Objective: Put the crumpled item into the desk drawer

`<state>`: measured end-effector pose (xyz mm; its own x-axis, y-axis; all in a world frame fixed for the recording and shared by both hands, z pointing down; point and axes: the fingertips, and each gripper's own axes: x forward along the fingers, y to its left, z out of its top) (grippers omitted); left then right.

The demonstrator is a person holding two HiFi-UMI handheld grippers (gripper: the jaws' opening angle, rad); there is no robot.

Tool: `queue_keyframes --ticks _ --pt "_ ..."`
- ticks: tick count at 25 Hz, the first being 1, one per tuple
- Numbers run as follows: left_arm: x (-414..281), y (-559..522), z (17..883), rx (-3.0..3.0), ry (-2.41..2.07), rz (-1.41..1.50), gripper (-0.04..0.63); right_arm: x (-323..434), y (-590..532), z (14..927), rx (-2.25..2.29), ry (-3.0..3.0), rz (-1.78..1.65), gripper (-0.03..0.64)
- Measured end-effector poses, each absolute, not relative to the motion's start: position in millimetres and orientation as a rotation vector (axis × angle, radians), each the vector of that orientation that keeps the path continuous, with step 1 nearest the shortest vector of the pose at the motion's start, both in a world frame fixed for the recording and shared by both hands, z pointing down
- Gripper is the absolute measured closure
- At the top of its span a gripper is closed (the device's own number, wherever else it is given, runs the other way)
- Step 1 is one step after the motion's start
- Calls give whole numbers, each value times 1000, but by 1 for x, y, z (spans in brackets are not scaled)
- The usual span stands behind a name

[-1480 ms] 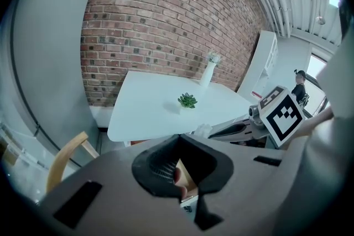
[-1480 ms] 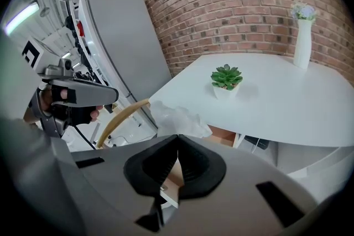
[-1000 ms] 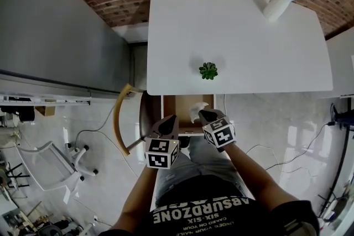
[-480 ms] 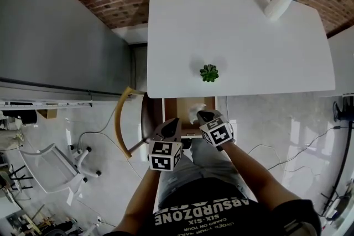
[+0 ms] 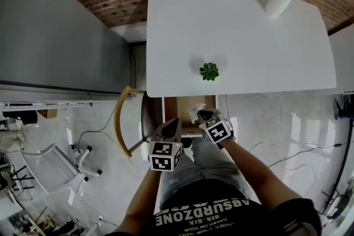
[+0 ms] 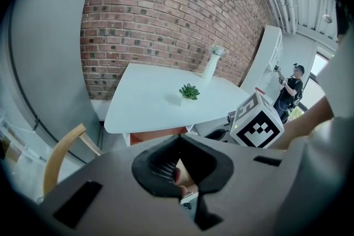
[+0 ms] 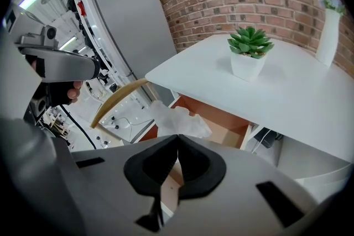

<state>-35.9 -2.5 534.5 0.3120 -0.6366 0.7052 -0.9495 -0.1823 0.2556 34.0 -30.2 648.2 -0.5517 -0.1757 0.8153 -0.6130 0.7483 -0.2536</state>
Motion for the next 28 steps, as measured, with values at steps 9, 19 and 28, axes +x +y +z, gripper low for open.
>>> queue_keyframes --ticks 9,19,28 --pt "-34 -2 540 1904 -1399 597 589 35 -27 659 575 -2090 668 618" --pt "-33 -1 548 1900 -1388 603 589 34 -24 672 549 -2069 663 618" --pt "-35 0 554 1891 -1382 609 589 32 -26 680 540 -2048 658 618"
